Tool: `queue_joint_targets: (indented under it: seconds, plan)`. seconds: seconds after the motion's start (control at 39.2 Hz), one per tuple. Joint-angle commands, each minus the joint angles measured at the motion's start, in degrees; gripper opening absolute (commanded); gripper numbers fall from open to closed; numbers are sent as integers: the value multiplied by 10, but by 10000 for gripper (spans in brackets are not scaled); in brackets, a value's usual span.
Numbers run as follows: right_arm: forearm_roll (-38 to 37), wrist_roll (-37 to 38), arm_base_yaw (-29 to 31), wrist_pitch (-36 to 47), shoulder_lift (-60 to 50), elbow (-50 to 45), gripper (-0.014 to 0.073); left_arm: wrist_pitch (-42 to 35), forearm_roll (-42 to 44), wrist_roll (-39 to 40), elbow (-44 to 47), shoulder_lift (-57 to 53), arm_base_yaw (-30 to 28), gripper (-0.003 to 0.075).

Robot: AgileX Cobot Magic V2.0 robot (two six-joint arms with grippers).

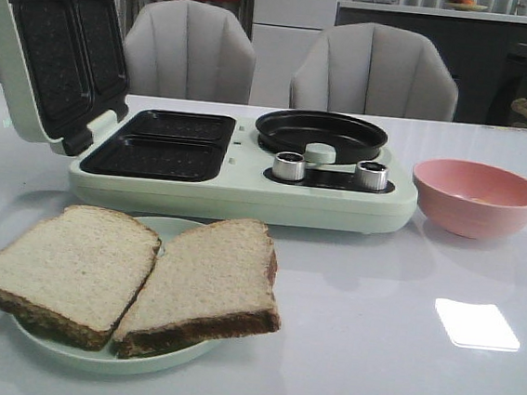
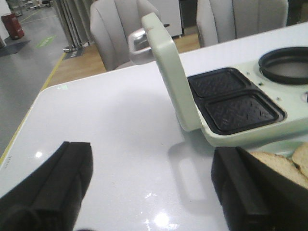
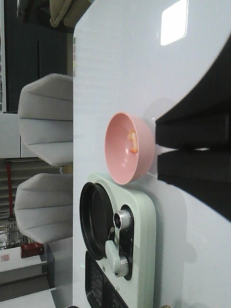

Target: Make breakfast with bread and shrimp

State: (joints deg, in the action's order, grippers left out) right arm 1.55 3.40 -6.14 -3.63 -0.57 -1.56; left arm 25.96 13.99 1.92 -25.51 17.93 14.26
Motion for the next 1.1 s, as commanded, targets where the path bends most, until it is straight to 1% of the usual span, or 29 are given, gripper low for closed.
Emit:
queue_joint_targets:
  seconds: [0.0,0.08,0.23,0.41,0.46,0.59,0.71,0.82,0.92,1.07]
  plan:
    - [-4,-2,2,42,-12,10,164,-30,20,-19,-37,53,40,563]
    - [-4,-2,2,42,-12,10,164,-25,47,-30,-46,97,76,563]
    - [-4,-2,2,42,-12,10,164,-2,114,-30,-54,161,122,563]
    - [-4,-2,2,42,-12,10,164,3,161,-30,-54,210,187,562]
    - [-4,-2,2,42,-12,10,164,2,200,-30,-50,222,208,562]
    - [-4,-2,2,42,-12,10,164,17,330,-19,-43,263,250,563]
    - [-4,-2,2,42,-12,10,164,50,402,5,-43,313,286,563]
    - [-4,-2,2,42,-12,10,164,57,427,6,-43,359,325,563]
    - [-4,-2,2,42,-12,10,164,48,443,10,-43,403,355,563]
    - [-4,-2,2,42,-12,10,164,43,450,16,-43,468,363,563]
